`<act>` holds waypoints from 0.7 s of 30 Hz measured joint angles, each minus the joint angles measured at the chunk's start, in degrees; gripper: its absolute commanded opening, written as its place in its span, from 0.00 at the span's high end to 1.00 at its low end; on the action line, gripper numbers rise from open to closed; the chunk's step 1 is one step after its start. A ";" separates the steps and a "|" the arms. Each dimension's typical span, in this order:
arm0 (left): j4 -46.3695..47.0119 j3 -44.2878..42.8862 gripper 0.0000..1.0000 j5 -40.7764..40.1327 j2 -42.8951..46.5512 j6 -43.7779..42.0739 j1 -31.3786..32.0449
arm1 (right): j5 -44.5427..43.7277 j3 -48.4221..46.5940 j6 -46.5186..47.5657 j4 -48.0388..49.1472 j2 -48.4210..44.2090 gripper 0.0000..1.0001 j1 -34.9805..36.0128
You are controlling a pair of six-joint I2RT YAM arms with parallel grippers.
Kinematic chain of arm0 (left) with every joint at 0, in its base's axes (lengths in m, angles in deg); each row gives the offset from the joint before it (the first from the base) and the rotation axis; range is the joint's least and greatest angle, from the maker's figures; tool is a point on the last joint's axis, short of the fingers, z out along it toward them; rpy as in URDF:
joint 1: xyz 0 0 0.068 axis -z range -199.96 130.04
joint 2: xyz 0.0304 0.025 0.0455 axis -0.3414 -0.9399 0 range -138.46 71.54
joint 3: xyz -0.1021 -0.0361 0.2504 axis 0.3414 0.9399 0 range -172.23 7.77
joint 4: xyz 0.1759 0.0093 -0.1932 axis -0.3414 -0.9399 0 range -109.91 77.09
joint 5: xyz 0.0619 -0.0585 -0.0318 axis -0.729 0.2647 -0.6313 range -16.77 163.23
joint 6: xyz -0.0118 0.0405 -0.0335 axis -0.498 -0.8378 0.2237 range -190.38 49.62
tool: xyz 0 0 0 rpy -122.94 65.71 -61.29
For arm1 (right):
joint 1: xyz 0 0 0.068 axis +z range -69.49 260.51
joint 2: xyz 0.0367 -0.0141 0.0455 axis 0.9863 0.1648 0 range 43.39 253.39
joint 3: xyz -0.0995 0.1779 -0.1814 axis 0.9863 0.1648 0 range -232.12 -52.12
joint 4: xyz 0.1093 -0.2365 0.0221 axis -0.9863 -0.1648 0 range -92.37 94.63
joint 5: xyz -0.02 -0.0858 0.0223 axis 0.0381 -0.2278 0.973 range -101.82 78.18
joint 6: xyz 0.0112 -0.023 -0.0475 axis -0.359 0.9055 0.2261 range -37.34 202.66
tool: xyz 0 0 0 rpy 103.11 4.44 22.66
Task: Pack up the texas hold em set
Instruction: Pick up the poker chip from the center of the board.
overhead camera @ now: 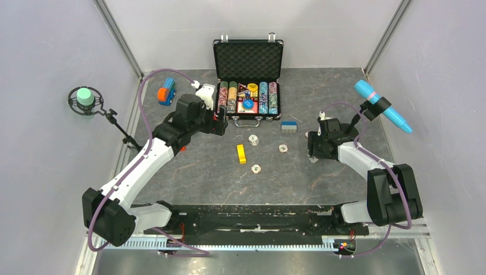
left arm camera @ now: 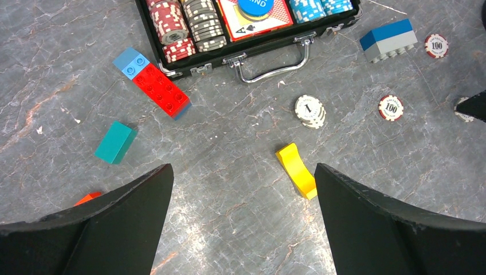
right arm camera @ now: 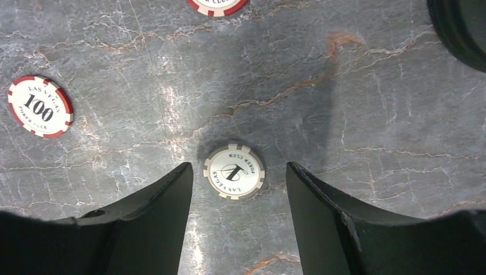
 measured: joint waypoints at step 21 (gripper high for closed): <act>0.02 0.00 0.00 0.02 -0.35 0.00 0.02 | 0.72 0.74 2.38 0.24 0.79 0.43 0.04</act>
